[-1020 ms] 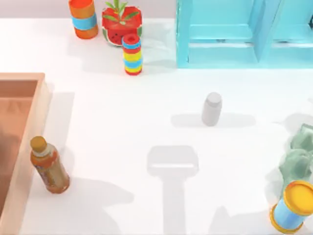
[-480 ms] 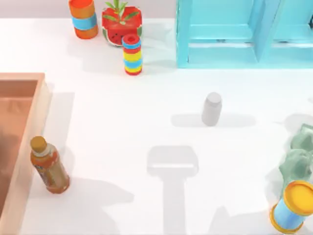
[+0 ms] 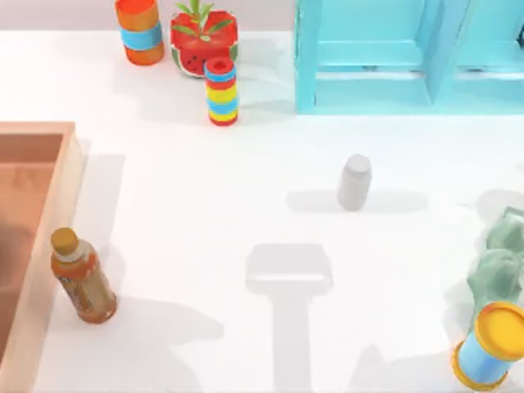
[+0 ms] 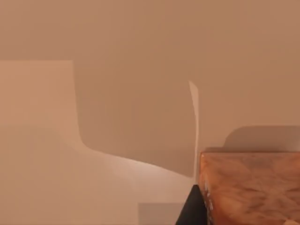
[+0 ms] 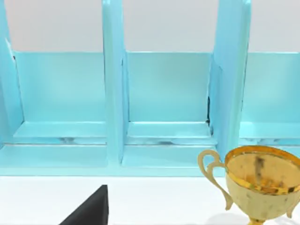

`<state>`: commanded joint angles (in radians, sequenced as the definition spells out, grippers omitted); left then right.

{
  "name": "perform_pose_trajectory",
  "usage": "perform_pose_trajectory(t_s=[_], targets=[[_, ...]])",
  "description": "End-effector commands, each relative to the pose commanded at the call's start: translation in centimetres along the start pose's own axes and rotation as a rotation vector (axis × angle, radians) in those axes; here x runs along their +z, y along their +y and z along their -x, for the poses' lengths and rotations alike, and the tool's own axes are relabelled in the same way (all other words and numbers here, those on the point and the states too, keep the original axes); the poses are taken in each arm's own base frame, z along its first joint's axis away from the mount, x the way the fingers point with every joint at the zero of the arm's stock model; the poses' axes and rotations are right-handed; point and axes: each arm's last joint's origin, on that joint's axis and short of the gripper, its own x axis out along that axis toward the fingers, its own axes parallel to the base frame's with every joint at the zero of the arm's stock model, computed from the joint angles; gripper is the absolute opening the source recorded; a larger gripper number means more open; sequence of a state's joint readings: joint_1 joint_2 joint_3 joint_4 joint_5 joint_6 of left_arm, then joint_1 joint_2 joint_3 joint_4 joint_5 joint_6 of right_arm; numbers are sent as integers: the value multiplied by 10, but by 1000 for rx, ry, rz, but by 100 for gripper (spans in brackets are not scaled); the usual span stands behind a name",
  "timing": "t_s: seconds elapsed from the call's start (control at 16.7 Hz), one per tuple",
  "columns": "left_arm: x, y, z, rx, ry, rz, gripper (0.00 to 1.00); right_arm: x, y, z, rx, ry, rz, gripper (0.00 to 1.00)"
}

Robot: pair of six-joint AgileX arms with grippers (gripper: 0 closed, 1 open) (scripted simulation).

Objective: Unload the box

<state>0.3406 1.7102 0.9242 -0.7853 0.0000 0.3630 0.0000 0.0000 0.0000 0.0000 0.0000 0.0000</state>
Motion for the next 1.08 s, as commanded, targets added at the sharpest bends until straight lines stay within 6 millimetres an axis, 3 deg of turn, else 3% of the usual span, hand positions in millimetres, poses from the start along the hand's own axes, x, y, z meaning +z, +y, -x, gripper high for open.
perform_pose_trajectory(t_s=[0.54, 0.66, 0.78, 0.96, 1.08], targets=[[1, 0, 1, 2, -6, -1, 0, 0, 0, 0, 0, 0, 0, 100], [8, 3, 9, 27, -47, 2, 0, 0, 0, 0, 0, 0, 0, 100], [20, 7, 26, 59, -91, 15, 0, 0, 0, 0, 0, 0, 0, 100], [37, 13, 71, 104, -159, 37, 0, 0, 0, 0, 0, 0, 0, 100], [35, 13, 99, 106, -153, 41, 0, 0, 0, 0, 0, 0, 0, 100]])
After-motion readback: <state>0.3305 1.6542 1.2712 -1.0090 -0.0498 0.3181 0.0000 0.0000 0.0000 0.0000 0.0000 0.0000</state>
